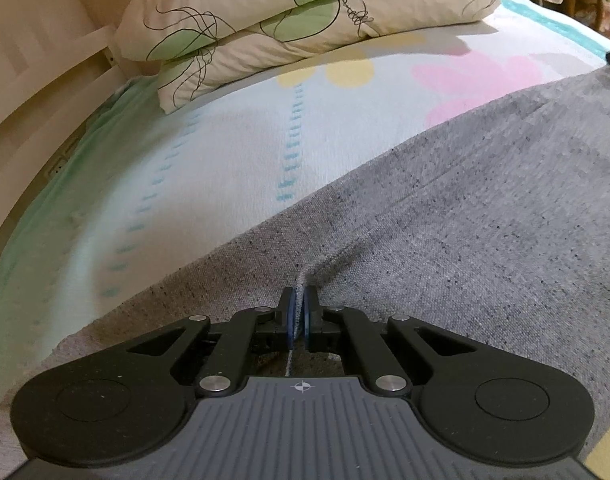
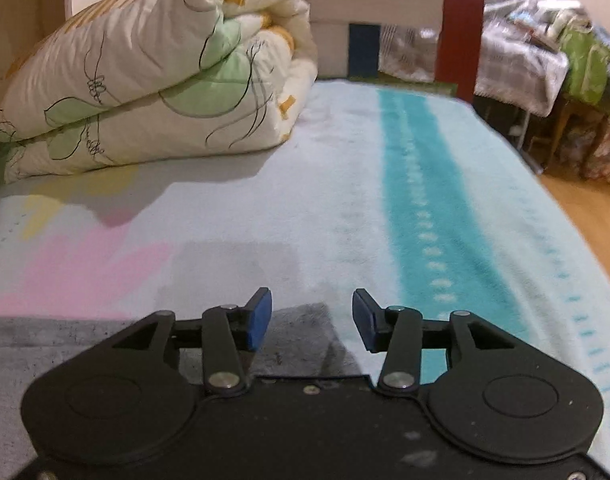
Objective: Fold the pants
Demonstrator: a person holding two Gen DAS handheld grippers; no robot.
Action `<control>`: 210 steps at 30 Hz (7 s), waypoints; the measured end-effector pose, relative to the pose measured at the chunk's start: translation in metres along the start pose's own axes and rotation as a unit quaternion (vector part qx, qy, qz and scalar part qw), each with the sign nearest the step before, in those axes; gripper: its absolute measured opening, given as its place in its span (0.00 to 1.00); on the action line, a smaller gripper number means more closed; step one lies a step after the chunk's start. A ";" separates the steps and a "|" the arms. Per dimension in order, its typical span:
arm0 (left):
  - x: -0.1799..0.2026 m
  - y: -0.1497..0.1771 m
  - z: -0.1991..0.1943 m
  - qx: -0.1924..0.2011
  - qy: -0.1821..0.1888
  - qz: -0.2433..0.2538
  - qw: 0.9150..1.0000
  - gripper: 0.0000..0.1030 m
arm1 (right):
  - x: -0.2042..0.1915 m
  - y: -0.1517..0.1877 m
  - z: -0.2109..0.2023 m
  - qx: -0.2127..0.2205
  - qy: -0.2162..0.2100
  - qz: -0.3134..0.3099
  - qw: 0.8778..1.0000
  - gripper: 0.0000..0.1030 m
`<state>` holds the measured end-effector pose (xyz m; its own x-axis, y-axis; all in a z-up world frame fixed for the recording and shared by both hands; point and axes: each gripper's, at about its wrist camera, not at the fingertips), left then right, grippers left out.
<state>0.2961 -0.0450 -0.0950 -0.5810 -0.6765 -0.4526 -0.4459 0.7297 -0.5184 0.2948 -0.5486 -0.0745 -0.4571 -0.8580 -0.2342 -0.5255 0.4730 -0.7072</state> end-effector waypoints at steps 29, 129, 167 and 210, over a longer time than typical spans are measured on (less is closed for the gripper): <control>-0.022 -0.057 0.029 -0.005 0.014 0.009 1.000 0.04 | -0.005 0.011 0.010 0.000 0.064 0.018 0.998 0.09; -0.063 0.121 -0.101 0.044 0.099 -0.168 0.980 0.75 | -0.337 0.205 -0.166 -0.057 -0.249 -0.104 0.961 0.30; -0.067 0.132 -0.124 0.041 0.116 -0.175 0.977 0.75 | -0.324 0.237 -0.177 -0.063 -0.317 0.021 0.946 0.02; -0.110 0.136 -0.122 0.058 0.101 -0.251 0.961 0.75 | -0.325 0.295 -0.245 -0.004 -0.340 -0.161 0.927 0.66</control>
<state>0.2164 0.1406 -0.0277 -0.4381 -0.8987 0.0184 -0.6322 0.2935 -0.7171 0.1126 -0.0808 -0.0429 0.2800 -0.8819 -0.3793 -0.5622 0.1697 -0.8094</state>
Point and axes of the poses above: each gripper's, at about its wrist camera, not at the fingertips, and z roughly the way its jaws point, x to its right, y to its underside, and after that the axes turned 14 degrees about z, right-handed
